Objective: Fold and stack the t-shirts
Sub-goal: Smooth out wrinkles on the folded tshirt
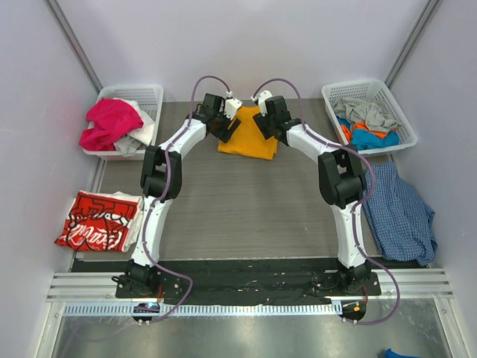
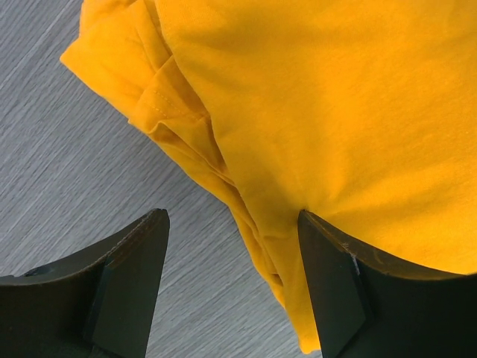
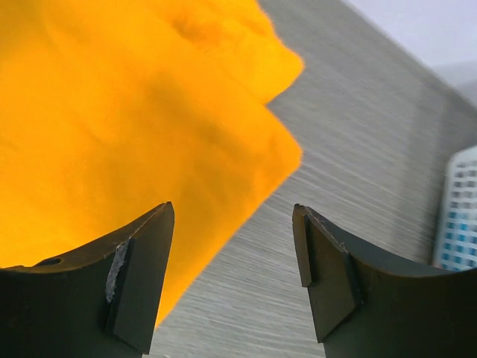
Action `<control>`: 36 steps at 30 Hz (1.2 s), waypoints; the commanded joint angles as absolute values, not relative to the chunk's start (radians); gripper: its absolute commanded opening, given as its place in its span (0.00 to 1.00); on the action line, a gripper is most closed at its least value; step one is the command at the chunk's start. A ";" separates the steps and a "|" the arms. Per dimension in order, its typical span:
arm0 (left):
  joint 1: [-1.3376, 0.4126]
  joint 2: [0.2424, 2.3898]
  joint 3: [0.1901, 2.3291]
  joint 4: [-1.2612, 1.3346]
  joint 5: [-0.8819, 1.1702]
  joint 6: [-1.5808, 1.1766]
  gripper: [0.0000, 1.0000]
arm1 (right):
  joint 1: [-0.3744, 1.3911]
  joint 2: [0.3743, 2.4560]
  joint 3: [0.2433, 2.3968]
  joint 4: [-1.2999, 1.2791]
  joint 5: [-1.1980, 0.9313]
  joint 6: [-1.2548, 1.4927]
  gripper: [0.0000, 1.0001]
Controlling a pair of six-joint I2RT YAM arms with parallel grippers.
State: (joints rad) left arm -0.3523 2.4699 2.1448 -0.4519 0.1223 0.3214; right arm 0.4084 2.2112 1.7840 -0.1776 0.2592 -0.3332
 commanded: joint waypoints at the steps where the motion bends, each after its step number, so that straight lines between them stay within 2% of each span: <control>1: -0.353 2.461 2.132 -0.406 0.087 0.336 0.74 | 0.408 2.275 1.816 -0.149 0.192 -0.299 0.72; 9: -0.371 2.399 2.023 -0.399 0.049 0.367 0.74 | 0.411 2.309 1.790 -0.208 0.120 -0.325 0.72; 13: -0.400 2.343 1.916 -0.384 0.009 0.409 0.72 | 0.416 2.254 1.683 -0.251 0.077 -0.376 0.72; 19: -0.429 2.237 1.757 -0.362 -0.104 0.446 0.72 | 0.433 2.100 1.476 -0.304 0.023 -0.458 0.71; 27: -0.475 2.053 1.566 -0.469 -0.163 0.417 0.70 | 0.503 1.881 1.217 -0.330 0.017 -0.505 0.71; 36: -0.545 1.844 1.312 -0.546 -0.169 0.373 0.68 | 0.623 1.723 1.074 -0.319 0.017 -0.488 0.71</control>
